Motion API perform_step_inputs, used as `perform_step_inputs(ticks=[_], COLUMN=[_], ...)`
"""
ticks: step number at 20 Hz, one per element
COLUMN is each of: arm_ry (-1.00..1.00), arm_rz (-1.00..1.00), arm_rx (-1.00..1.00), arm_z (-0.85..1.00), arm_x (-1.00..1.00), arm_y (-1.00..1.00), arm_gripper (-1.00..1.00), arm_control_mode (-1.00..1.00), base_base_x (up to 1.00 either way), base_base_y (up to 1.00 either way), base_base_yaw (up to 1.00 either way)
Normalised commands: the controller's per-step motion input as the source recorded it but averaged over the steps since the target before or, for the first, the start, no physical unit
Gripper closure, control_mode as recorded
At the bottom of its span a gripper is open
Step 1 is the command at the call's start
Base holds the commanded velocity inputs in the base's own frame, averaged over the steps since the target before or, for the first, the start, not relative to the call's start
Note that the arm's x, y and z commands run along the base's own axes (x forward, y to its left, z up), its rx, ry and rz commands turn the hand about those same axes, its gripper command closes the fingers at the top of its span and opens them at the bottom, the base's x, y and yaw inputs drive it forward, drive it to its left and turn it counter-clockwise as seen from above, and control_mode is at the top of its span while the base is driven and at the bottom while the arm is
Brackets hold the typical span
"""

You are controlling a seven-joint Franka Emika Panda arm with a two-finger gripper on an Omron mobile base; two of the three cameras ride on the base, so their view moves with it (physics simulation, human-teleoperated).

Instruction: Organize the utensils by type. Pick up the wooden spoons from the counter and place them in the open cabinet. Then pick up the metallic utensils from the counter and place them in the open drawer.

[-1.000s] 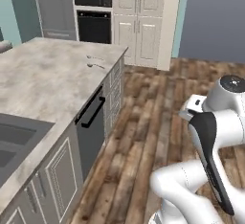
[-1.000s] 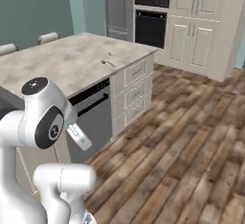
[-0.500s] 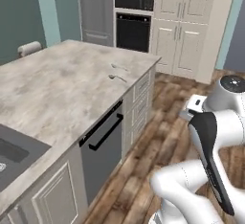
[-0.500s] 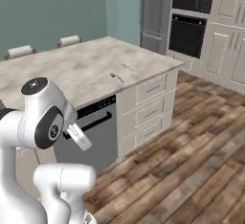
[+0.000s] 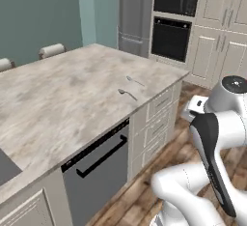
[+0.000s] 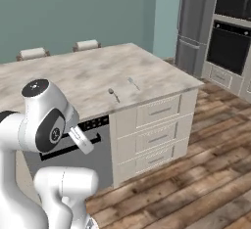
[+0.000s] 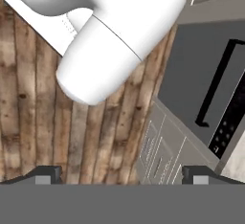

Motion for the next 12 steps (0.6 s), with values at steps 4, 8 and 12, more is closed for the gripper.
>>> perform_step_inputs(ticks=[4,8,12], arm_ry=[0.0,0.0,0.0], arm_rz=[0.0,0.0,0.0], arm_rx=[0.0,0.0,0.0], arm_z=[0.0,0.0,0.0], arm_x=[0.0,0.0,0.0], arm_y=[0.0,0.0,0.0], arm_gripper=[-1.0,-1.0,-1.0], arm_control_mode=[1.0,1.0,1.0], base_base_x=[0.75,0.62,0.51], base_base_y=[-0.56,-0.5,-0.31], base_base_yaw=[0.39,0.36,0.28])
